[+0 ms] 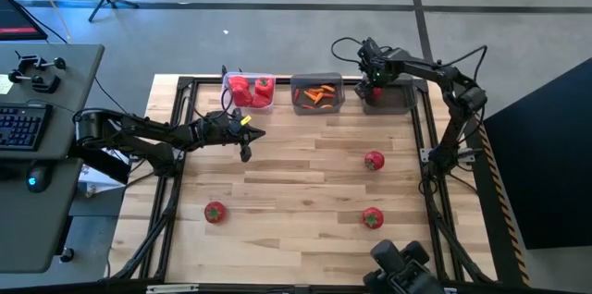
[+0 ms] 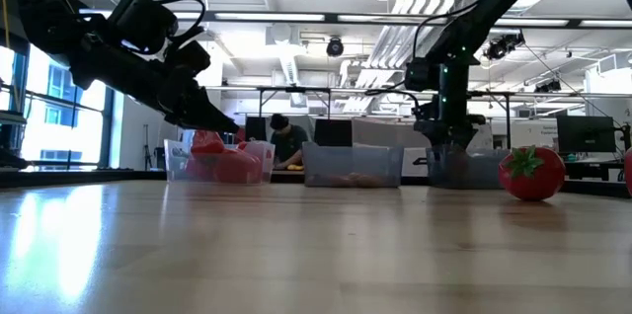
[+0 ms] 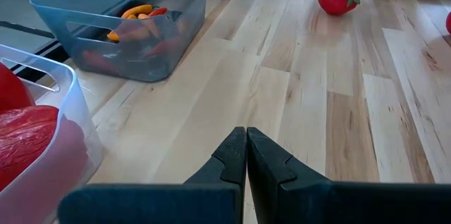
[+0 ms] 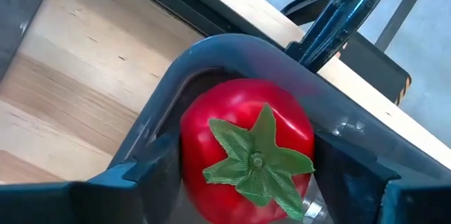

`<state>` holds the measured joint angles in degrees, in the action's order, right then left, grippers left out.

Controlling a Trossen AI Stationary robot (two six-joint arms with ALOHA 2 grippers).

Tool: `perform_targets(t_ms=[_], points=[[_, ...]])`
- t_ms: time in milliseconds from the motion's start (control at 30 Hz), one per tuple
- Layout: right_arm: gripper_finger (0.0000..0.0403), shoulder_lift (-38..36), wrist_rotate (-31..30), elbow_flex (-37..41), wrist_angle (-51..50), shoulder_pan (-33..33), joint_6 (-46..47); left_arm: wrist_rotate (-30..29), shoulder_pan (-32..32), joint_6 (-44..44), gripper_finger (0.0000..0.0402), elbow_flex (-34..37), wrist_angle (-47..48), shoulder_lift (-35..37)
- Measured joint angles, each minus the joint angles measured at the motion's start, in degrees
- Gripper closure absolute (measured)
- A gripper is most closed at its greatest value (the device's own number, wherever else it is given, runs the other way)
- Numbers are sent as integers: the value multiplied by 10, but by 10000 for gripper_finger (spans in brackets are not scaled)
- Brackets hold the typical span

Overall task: Sort produce into baskets
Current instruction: Put the red tomato into the right black bin

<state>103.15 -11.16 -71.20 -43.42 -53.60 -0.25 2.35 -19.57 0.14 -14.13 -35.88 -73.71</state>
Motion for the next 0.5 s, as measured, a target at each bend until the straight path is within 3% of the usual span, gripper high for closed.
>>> perform_targets(t_ms=[233, 500], points=[[86, 0, -13, 0, 0, 14, -2, 0, 0, 0, 401, 0, 0, 0], [77, -2, -24, 0, 0, 26, -17, 0, 0, 0, 401, 0, 1, 0]])
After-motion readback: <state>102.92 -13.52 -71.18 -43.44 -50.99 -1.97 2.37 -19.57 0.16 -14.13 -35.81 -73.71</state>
